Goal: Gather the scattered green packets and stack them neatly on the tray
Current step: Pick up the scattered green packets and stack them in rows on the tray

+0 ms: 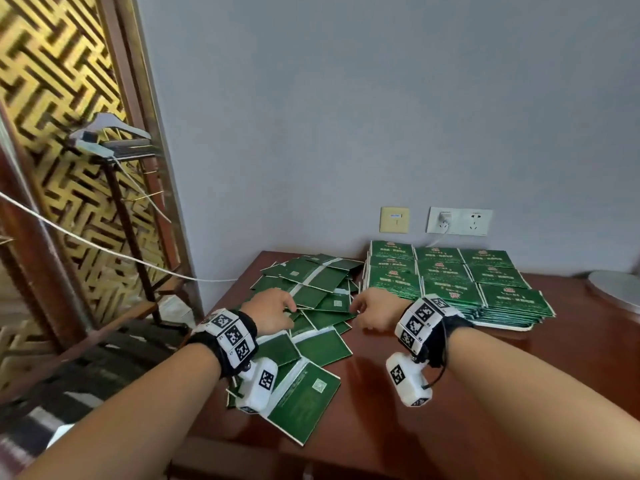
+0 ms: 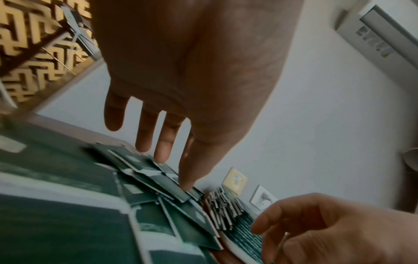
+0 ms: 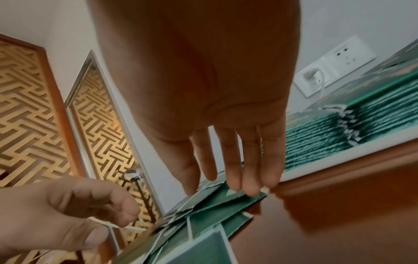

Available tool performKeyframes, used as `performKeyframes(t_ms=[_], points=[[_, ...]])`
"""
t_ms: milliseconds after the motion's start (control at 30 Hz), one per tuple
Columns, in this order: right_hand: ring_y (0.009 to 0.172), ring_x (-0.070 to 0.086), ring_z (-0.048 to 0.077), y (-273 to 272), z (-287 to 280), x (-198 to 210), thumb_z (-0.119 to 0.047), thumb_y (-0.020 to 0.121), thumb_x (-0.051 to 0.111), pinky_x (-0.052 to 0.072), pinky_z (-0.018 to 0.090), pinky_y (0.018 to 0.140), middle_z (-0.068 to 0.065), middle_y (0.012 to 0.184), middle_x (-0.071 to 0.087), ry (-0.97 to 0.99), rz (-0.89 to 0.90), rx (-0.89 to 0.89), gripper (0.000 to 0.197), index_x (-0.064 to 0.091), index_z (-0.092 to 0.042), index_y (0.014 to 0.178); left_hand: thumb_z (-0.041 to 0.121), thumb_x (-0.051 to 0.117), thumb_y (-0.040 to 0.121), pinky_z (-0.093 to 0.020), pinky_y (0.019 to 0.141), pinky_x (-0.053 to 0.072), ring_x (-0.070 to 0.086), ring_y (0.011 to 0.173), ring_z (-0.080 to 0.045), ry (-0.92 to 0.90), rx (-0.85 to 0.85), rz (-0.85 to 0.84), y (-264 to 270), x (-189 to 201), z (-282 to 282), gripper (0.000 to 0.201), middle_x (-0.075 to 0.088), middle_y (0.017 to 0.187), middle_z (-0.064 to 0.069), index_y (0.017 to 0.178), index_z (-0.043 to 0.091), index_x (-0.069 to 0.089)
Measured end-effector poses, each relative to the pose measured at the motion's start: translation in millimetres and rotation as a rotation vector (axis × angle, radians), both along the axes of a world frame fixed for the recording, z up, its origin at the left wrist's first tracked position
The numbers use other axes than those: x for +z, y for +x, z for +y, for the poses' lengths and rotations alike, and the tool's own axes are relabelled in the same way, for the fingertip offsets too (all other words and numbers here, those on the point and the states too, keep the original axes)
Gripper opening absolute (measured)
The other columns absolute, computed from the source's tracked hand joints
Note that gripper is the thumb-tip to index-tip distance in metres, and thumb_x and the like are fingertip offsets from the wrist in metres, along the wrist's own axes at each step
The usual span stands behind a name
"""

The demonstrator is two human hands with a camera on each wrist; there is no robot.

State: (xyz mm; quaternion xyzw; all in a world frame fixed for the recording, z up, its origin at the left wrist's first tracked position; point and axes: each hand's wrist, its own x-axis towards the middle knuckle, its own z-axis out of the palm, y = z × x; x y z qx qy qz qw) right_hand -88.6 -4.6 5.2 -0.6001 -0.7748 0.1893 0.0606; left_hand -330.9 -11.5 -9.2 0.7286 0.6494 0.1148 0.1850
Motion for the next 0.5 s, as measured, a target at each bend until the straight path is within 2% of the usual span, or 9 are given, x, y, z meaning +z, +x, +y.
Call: performKeyframes(t_ms=[67, 133, 200, 300, 333, 433, 500], points=[[0.087, 0.060, 0.013, -17, -1, -7, -0.020, 0.083, 0.068, 0.049, 0.022, 0.076, -0.002, 0.104, 0.067, -0.049, -0.031, 0.052, 0.034, 0.068, -0.017, 0.116, 0.025, 0.076, 0.080, -0.032, 0.096, 0.046, 0.058, 0.109, -0.017, -0.024, 0.014, -0.003, -15, -8, -8, 0.031, 0.059, 0.111, 0.006, 0.109, 0.027, 0.066], [0.085, 0.066, 0.015, -32, -2, -16, -0.026, 0.082, 0.072, 0.055, 0.027, 0.082, 0.001, 0.102, 0.072, -0.109, -0.043, 0.120, 0.033, 0.069, -0.016, 0.113, 0.028, 0.079, 0.078, -0.031, 0.097, 0.046, 0.058, 0.110, -0.016, -0.044, 0.020, 0.012, -25, -15, -16, 0.036, 0.060, 0.116, 0.006, 0.111, 0.026, 0.066], [0.075, 0.071, 0.018, -45, -6, -23, -0.029, 0.081, 0.075, 0.059, 0.032, 0.077, 0.007, 0.092, 0.074, -0.173, -0.036, 0.155, 0.035, 0.068, -0.014, 0.111, 0.034, 0.081, 0.075, -0.034, 0.101, 0.045, 0.058, 0.113, -0.016, -0.066, 0.025, 0.027, -32, -21, -22, 0.043, 0.061, 0.122, 0.006, 0.114, 0.026, 0.066], [0.071, 0.069, 0.020, -63, -11, -33, -0.031, 0.079, 0.077, 0.056, 0.026, 0.060, 0.011, 0.094, 0.074, -0.194, -0.063, 0.182, 0.037, 0.069, -0.010, 0.109, 0.043, 0.084, 0.068, -0.042, 0.105, 0.043, 0.056, 0.118, -0.018, -0.106, 0.019, 0.069, -37, -27, -29, 0.052, 0.059, 0.128, 0.005, 0.114, 0.030, 0.064], [0.073, 0.067, 0.019, -67, -13, -34, -0.033, 0.079, 0.077, 0.053, 0.025, 0.060, 0.011, 0.096, 0.074, -0.185, -0.077, 0.188, 0.038, 0.069, -0.010, 0.108, 0.047, 0.085, 0.064, -0.044, 0.105, 0.043, 0.055, 0.119, -0.020, -0.115, 0.015, 0.088, -38, -28, -31, 0.055, 0.058, 0.129, 0.004, 0.113, 0.032, 0.063], [0.090, 0.065, 0.019, -75, -15, -38, -0.042, 0.076, 0.078, 0.051, 0.028, 0.075, 0.006, 0.103, 0.071, -0.142, -0.112, 0.199, 0.047, 0.069, -0.010, 0.109, 0.054, 0.086, 0.052, -0.042, 0.103, 0.045, 0.054, 0.120, -0.021, -0.153, 0.002, 0.102, -39, -34, -36, 0.070, 0.057, 0.130, 0.001, 0.115, 0.034, 0.062], [0.094, 0.064, 0.020, -79, -16, -39, -0.046, 0.075, 0.078, 0.050, 0.028, 0.077, 0.004, 0.104, 0.069, -0.134, -0.123, 0.199, 0.051, 0.068, -0.010, 0.110, 0.057, 0.085, 0.045, -0.042, 0.101, 0.047, 0.053, 0.121, -0.022, -0.163, -0.006, 0.108, -39, -37, -36, 0.079, 0.057, 0.132, -0.002, 0.117, 0.035, 0.061]])
